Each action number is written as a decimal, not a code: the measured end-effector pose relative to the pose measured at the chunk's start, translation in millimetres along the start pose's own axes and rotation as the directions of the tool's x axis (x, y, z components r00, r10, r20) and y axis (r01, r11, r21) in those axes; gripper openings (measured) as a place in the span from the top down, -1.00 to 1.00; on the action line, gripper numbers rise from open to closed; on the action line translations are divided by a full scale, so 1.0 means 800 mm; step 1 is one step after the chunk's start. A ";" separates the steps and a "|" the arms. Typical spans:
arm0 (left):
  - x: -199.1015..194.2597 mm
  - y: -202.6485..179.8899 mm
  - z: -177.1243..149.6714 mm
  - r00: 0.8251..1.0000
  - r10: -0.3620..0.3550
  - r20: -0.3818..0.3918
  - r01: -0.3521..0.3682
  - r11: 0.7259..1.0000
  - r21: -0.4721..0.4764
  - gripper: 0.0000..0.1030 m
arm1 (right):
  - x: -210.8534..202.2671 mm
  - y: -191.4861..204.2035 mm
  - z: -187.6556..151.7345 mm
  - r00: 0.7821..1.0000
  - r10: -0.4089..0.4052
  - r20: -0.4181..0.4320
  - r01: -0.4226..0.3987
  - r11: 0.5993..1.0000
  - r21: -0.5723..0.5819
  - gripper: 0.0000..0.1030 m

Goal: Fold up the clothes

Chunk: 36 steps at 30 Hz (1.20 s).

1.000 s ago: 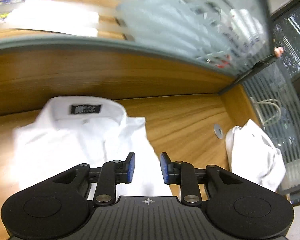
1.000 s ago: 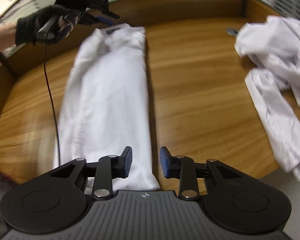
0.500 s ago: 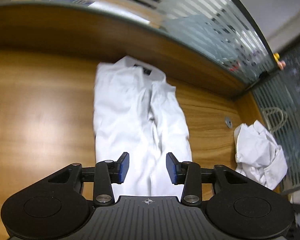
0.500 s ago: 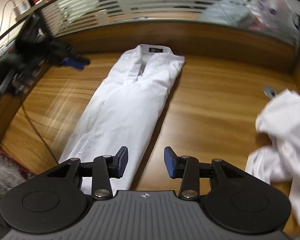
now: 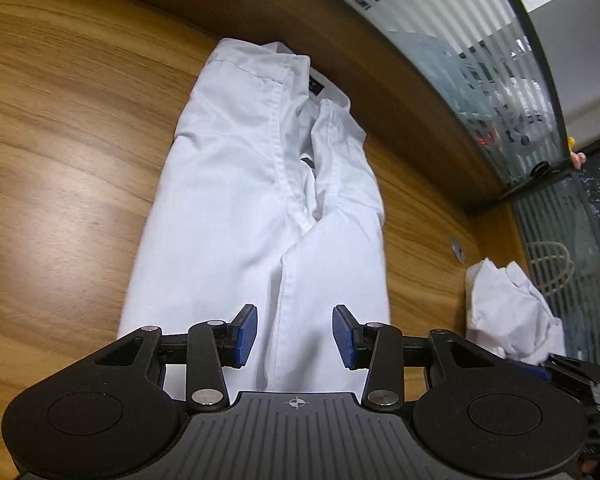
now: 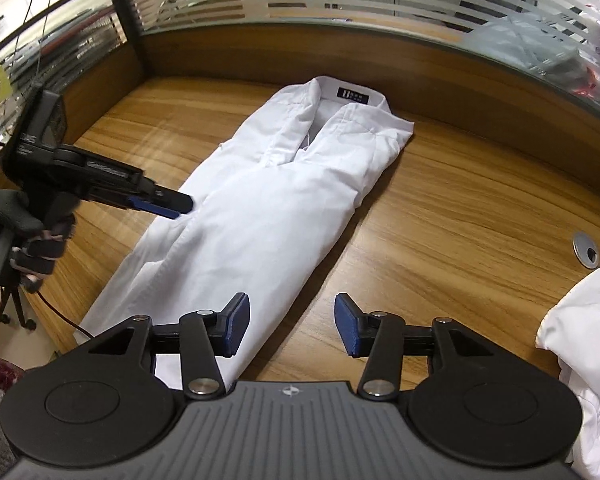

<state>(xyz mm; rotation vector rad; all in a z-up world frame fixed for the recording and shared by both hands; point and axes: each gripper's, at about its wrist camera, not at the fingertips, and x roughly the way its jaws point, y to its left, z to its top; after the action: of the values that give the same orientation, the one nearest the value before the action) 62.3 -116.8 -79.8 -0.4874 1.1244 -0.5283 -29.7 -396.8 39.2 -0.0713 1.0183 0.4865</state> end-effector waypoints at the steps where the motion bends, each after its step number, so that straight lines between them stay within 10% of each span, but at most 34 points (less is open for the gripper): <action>1: 0.004 0.000 0.000 1.000 0.004 0.006 -0.004 1.000 -0.003 0.16 | 0.001 0.000 -0.001 1.000 0.001 -0.001 -0.001 1.000 -0.004 -0.04; 17: 0.010 0.005 0.009 0.995 -0.097 -0.033 0.098 0.995 0.015 0.16 | 0.076 -0.003 0.081 0.998 -0.015 0.054 0.010 0.995 0.096 -0.12; 32: -0.006 -0.020 -0.010 0.971 -0.235 -0.051 0.240 0.950 0.198 0.16 | 0.202 0.074 0.130 0.995 0.017 -0.099 -0.004 0.991 0.133 -0.12; 36: -0.015 -0.017 -0.008 0.964 -0.260 -0.060 0.267 0.943 0.200 0.16 | 0.215 0.083 0.123 0.992 -0.052 -0.116 0.063 0.994 0.093 0.65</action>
<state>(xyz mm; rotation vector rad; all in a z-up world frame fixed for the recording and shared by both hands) 50.7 -120.2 -65.3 -0.4516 1.0268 -0.8813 94.7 -248.3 -40.2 -0.0421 1.1468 0.3834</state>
